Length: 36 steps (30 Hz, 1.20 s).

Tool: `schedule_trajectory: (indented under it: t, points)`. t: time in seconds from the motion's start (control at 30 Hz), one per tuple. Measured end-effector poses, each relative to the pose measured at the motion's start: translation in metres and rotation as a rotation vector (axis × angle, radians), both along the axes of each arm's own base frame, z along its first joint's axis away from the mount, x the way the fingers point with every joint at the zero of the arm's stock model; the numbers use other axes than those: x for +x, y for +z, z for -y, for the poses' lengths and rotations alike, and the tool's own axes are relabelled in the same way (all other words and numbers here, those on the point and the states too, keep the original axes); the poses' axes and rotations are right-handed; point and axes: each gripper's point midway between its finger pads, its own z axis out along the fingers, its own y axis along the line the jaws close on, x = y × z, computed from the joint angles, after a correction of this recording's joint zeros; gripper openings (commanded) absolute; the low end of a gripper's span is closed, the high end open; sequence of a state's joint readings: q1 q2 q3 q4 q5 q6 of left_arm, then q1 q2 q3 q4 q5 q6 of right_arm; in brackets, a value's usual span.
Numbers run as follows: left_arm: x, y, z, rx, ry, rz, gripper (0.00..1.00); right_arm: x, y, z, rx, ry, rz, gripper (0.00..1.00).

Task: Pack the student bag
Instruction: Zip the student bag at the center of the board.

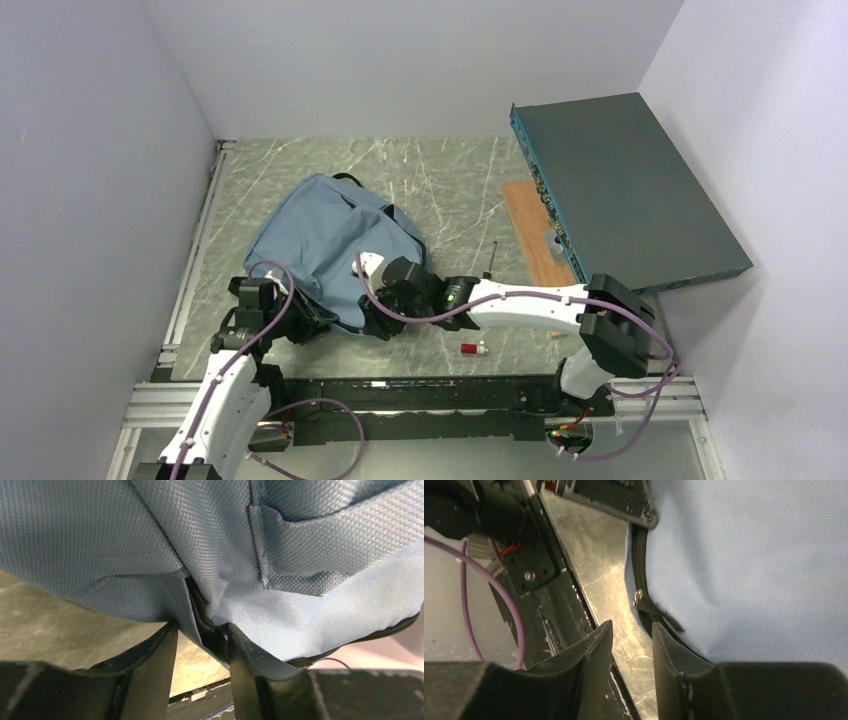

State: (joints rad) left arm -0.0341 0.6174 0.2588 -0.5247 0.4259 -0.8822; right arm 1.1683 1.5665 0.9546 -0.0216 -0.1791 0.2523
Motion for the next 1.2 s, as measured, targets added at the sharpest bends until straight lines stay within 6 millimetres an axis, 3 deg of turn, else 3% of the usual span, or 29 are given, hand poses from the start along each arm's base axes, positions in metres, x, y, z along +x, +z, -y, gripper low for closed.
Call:
schedule_trajectory:
  t: [0.17, 0.27, 0.47, 0.6, 0.73, 0.83, 1.0, 1.13, 1.2]
  points:
    - [0.004, 0.005, 0.003, -0.017, -0.009, 0.051, 0.19, 0.014, 0.025, -0.008, -0.046, -0.160, -0.082, 0.52]
    - [0.008, 0.008, 0.004, -0.025, -0.016, 0.102, 0.12, 0.025, 0.035, -0.012, -0.063, -0.278, -0.135, 0.54]
    - [0.011, 0.005, 0.009, -0.049, -0.036, 0.156, 0.09, 0.031, 0.007, 0.001, -0.163, -0.490, -0.251, 0.59]
    - [0.012, 0.008, 0.011, -0.058, -0.048, 0.172, 0.08, 0.036, -0.002, 0.006, -0.178, -0.534, -0.253, 0.59]
    - [0.013, 0.010, 0.011, -0.057, -0.053, 0.188, 0.07, 0.038, -0.006, 0.003, -0.159, -0.501, -0.219, 0.58]
    - [0.013, 0.012, 0.011, -0.056, -0.056, 0.199, 0.00, 0.035, -0.015, 0.005, -0.172, -0.426, -0.180, 0.58]
    - [0.012, 0.010, 0.011, -0.052, -0.060, 0.204, 0.00, 0.035, -0.022, 0.007, -0.196, -0.279, -0.065, 0.55]
    - [0.013, 0.010, 0.010, -0.042, -0.070, 0.214, 0.00, 0.033, -0.020, 0.004, -0.201, -0.168, 0.034, 0.45]
    - [0.014, 0.010, 0.010, -0.041, -0.071, 0.219, 0.04, 0.031, -0.021, 0.003, -0.201, -0.128, 0.088, 0.33]
